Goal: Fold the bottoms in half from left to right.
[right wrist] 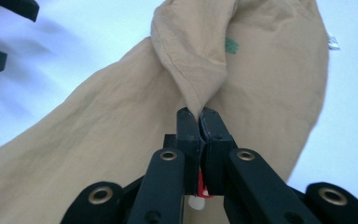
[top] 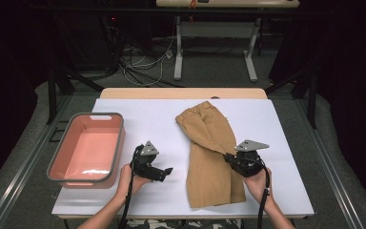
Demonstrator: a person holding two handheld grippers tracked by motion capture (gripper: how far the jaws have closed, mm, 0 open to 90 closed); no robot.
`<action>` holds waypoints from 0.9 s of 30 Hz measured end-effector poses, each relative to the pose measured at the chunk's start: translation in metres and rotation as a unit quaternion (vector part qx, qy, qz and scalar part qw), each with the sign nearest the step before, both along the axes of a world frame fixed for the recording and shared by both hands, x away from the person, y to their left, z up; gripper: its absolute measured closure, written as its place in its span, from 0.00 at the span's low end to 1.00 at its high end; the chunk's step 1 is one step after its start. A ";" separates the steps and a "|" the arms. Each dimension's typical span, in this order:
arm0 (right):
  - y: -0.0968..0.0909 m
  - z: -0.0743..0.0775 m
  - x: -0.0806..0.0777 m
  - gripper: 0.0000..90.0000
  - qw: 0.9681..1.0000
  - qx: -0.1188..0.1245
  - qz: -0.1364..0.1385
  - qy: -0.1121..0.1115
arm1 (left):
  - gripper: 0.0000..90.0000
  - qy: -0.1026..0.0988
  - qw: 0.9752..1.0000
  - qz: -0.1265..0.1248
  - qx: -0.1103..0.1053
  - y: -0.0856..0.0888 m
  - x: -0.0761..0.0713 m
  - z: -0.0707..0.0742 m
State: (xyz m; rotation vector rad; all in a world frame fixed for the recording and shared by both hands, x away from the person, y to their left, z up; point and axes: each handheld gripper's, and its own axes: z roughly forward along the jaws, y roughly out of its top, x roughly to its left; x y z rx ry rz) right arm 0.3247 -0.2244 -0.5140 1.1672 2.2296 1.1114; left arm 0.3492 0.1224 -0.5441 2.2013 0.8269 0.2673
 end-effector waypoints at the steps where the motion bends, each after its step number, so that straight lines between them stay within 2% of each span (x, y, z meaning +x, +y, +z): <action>1: -0.002 0.000 0.000 0.98 1.000 0.000 -0.001 0.000 | 0.10 -0.001 1.000 -0.001 0.003 -0.001 0.000 0.000; 4: -0.005 0.000 0.002 0.98 1.000 -0.001 -0.007 -0.002 | 0.09 0.003 1.000 -0.002 0.002 -0.001 0.000 -0.001; 8: -0.011 -0.004 0.005 0.98 1.000 0.001 -0.020 0.007 | 0.08 0.000 1.000 0.000 0.003 0.000 0.001 -0.001; 11: -0.016 -0.009 0.009 0.98 0.999 -0.003 -0.029 0.022 | 0.07 0.005 1.000 0.000 0.005 0.001 0.002 -0.002; 15: -0.019 -0.019 0.014 0.98 0.998 -0.035 -0.039 0.036 | 0.04 -0.004 1.000 0.001 0.015 0.000 0.002 -0.003; 16: -0.019 -0.022 0.015 0.98 0.998 -0.035 -0.042 0.041 | 0.03 -0.004 1.000 0.001 0.019 0.000 0.001 -0.003; 17: -0.019 -0.024 0.016 0.97 0.997 -0.047 -0.042 0.043 | 0.03 -0.004 1.000 0.000 0.019 0.000 0.001 -0.003; 20: -0.016 -0.029 0.018 0.96 0.996 -0.062 -0.036 0.055 | 0.01 -0.005 1.000 0.005 0.016 0.000 0.001 -0.003; 23: -0.012 -0.035 0.019 0.87 0.994 -0.085 -0.027 0.067 | 0.01 -0.005 1.000 0.004 0.019 0.001 0.001 -0.003; 25: -0.010 -0.034 0.018 0.78 0.993 -0.100 -0.026 0.061 | 0.01 -0.002 1.000 0.004 0.017 0.001 0.001 -0.003; 27: -0.009 -0.032 0.018 0.65 0.993 -0.100 -0.018 0.055 | 0.01 -0.001 1.000 0.003 0.017 0.000 0.001 -0.004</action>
